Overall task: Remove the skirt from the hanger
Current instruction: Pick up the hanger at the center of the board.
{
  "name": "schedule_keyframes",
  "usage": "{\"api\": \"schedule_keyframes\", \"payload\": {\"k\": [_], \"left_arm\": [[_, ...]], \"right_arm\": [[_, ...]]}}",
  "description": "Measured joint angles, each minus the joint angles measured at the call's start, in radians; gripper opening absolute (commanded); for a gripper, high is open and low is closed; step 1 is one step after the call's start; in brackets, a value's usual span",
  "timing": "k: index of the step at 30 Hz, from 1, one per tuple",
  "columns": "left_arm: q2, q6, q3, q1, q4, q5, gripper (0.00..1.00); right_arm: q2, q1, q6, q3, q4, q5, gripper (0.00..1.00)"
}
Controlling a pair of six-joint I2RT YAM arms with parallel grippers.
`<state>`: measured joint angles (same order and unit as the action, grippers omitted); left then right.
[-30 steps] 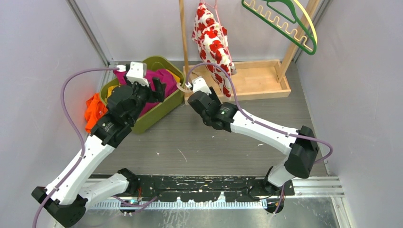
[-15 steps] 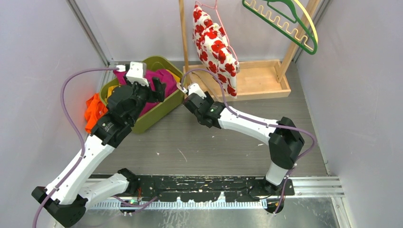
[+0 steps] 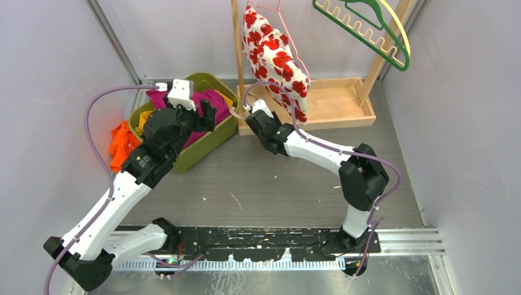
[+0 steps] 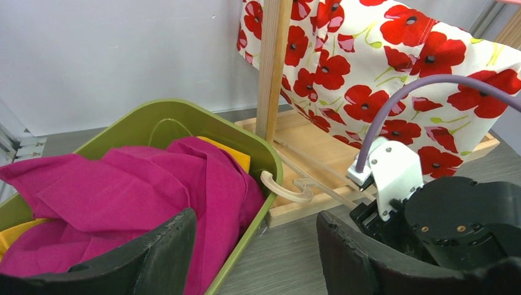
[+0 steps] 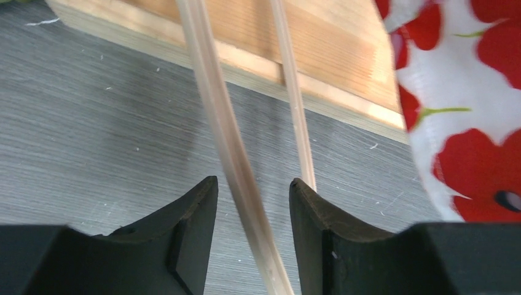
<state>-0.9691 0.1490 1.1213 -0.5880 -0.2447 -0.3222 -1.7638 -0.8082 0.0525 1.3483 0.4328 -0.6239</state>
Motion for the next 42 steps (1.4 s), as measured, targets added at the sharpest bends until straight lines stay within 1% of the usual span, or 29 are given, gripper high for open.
{"api": "schedule_keyframes", "payload": {"k": [2,3,5,6,13,17,21,24,28,30,36,40,42], "left_arm": [[-0.004,0.0,0.0,0.0,0.002,0.0,0.72],[-0.005,0.0,0.0,0.0,0.002,0.0,0.71],[-0.006,0.0,0.0,0.0,0.002,0.0,0.72],[-0.006,0.0,0.0,0.0,0.002,0.0,0.71],[-0.006,0.0,0.0,0.0,0.002,0.0,0.7],[-0.006,0.0,0.0,0.0,0.002,0.001,0.68],[-0.006,0.0,0.0,0.0,0.002,0.004,0.68],[-0.006,0.002,0.0,0.0,0.001,0.004,0.67],[-0.005,0.009,0.0,0.0,0.001,0.008,0.67],[-0.005,0.017,0.0,0.0,0.001,0.013,0.66],[-0.011,0.035,0.0,0.0,0.002,0.042,0.65],[-0.023,0.049,0.0,0.0,0.002,0.062,0.65],[-0.028,0.054,0.0,0.0,0.003,0.071,0.64]], "right_arm": [[-0.014,-0.001,0.0,0.0,-0.006,0.017,0.35],[-0.02,-0.001,-0.002,-0.001,-0.008,0.024,0.26],[-0.026,-0.002,-0.004,-0.006,-0.011,0.036,0.04],[-0.026,-0.002,-0.009,-0.008,-0.01,0.047,0.01],[-0.011,-0.012,-0.026,-0.008,-0.013,0.05,0.01],[0.032,-0.009,-0.004,-0.008,0.008,0.063,0.0],[0.135,-0.006,0.045,0.003,0.089,0.125,0.01],[0.251,-0.006,0.072,0.027,0.172,0.171,0.01],[0.409,-0.006,0.098,0.128,0.292,0.227,0.01],[0.464,-0.006,0.105,0.192,0.346,0.255,0.01],[0.563,-0.006,0.117,0.386,0.537,0.331,0.01],[0.628,-0.006,0.128,0.467,0.644,0.328,0.01],[0.666,-0.006,0.131,0.496,0.676,0.293,0.01]]}}
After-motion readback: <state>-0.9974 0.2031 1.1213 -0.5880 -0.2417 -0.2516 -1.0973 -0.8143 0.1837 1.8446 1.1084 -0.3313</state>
